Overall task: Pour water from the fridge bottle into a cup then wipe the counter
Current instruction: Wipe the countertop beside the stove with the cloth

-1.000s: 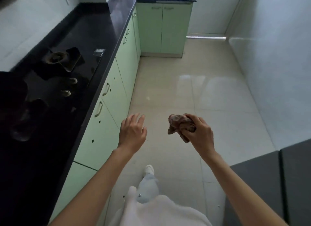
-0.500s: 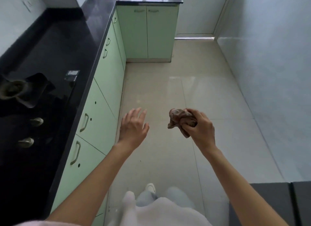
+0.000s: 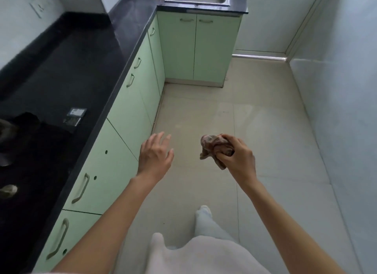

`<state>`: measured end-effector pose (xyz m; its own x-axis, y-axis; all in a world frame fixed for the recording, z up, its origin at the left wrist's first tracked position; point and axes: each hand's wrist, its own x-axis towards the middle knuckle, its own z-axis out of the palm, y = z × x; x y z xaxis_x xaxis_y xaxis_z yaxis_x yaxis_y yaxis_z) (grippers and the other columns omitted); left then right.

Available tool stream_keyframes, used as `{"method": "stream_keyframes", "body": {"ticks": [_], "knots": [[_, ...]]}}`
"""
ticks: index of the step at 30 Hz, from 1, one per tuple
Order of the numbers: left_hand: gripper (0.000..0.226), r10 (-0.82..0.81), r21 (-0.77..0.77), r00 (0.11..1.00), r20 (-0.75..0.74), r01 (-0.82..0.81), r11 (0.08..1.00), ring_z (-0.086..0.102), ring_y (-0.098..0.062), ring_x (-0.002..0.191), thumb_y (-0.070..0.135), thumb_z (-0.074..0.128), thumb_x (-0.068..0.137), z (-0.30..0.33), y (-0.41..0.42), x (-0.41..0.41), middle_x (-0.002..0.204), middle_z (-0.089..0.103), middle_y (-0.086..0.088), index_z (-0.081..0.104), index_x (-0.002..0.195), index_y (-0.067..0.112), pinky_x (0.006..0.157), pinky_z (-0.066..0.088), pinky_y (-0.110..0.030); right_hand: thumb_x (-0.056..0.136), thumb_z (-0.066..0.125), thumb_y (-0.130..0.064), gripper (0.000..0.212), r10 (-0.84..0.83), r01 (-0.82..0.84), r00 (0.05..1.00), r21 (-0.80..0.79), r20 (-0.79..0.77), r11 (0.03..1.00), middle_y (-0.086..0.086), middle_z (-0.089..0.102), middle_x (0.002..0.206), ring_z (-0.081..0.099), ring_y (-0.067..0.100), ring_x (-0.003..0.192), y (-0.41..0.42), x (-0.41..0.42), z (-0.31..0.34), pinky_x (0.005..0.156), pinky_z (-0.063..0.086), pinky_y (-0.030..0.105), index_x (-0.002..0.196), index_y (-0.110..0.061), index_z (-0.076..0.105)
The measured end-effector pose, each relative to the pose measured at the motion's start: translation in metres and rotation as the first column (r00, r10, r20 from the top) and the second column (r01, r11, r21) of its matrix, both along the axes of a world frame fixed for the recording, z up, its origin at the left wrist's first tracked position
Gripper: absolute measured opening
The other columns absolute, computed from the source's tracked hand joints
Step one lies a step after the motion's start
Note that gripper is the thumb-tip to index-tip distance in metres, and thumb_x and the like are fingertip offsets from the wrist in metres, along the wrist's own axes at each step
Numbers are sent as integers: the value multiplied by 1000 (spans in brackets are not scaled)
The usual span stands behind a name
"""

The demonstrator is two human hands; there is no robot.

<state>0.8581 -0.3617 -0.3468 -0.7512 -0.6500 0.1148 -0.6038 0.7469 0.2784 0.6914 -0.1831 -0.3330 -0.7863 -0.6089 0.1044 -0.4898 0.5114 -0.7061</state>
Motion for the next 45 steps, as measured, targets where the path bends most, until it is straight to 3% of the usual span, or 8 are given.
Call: {"method": "stream_keyframes", "body": {"ticks": [6,15,19,27,33,45], "knots": [[46,138,-6,990,-38,-138,990,53,-38,118,29,51,85,14,-42,-63,128,59,-19,60,124,8,96,43,-49,67,76,-30,52,125,-126,992,-19,-29,992,-9,64,111,63,16,94,-69,-94,20,75,50,30,117,-35,61],[39,330,10,944,-27,-330,944,48,-36,124,20,59,90,10,-142,-107,133,55,-18,58,126,6,102,38,-48,67,79,-22,54,308,-308,951,7,7,951,0,66,110,62,20,95,-196,-165,3,74,46,27,118,-25,64],[40,349,4,937,-31,-349,937,46,-34,128,19,58,91,9,-204,-128,136,53,-16,56,129,6,103,36,-48,66,81,-23,52,364,-364,931,-26,-10,931,1,66,108,64,22,92,-270,-186,-1,76,53,36,115,-24,65],[40,381,-5,923,-50,-382,924,44,-32,129,19,55,92,25,-329,-167,138,51,-15,54,130,7,104,36,-49,67,78,-26,50,372,-374,927,-44,-45,926,-5,65,109,62,17,93,-408,-227,19,72,46,26,115,-31,63],[41,390,0,920,-40,-391,921,43,-33,131,21,54,94,16,-390,-212,140,50,-15,53,132,6,107,35,-49,67,77,-26,48,394,-394,919,-46,-6,918,-9,65,106,61,14,91,-475,-265,12,73,49,28,112,-34,63],[42,530,-14,847,-30,-531,848,49,-35,125,17,62,89,6,-517,-333,134,55,-16,57,129,5,100,41,-49,68,76,-28,49,506,-506,862,-2,31,862,-11,63,110,60,13,95,-635,-412,14,74,41,23,114,-33,62]]}}
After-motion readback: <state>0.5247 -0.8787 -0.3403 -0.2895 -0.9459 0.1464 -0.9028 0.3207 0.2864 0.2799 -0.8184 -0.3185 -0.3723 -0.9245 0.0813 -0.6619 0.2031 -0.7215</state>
